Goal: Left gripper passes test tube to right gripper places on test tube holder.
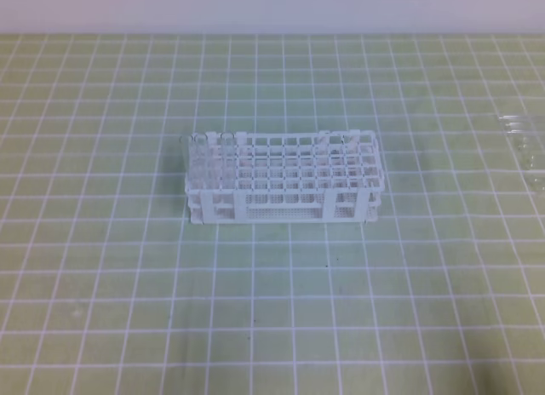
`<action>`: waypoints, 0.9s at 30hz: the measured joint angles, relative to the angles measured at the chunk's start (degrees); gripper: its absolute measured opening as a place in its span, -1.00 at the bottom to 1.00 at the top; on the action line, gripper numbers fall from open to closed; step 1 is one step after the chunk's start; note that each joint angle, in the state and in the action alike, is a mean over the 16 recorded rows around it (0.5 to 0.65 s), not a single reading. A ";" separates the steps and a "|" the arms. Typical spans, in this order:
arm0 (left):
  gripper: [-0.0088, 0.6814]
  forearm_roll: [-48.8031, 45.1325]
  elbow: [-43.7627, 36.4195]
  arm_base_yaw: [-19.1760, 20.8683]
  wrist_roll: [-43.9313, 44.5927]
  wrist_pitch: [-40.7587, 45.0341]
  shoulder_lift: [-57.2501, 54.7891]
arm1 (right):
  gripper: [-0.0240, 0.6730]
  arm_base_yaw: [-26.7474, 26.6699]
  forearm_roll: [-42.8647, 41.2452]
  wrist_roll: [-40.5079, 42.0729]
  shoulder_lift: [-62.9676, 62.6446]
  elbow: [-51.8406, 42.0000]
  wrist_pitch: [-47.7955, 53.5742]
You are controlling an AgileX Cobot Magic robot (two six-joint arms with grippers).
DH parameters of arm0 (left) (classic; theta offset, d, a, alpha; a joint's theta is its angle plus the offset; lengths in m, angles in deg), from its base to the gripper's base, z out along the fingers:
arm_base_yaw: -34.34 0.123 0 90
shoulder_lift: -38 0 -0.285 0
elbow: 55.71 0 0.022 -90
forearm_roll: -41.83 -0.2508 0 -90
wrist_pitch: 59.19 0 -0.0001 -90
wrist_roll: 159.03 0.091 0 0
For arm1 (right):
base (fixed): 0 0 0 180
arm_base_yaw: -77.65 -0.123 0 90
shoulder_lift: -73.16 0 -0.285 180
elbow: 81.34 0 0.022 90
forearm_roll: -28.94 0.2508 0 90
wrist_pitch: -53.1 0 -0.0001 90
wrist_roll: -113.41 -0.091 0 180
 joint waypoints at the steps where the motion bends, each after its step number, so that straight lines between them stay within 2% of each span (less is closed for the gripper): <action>1: -0.98 1.18 -0.08 0.00 1.63 1.08 0.10 | -0.98 0.00 0.00 0.00 0.01 0.00 0.00; 10: -0.98 0.60 -0.08 0.01 2.97 6.98 0.23 | -0.98 0.00 0.00 0.00 0.01 0.00 0.00; 27: -0.98 0.37 -0.23 0.00 2.97 7.00 0.50 | -0.98 0.00 0.00 0.00 0.01 0.00 0.00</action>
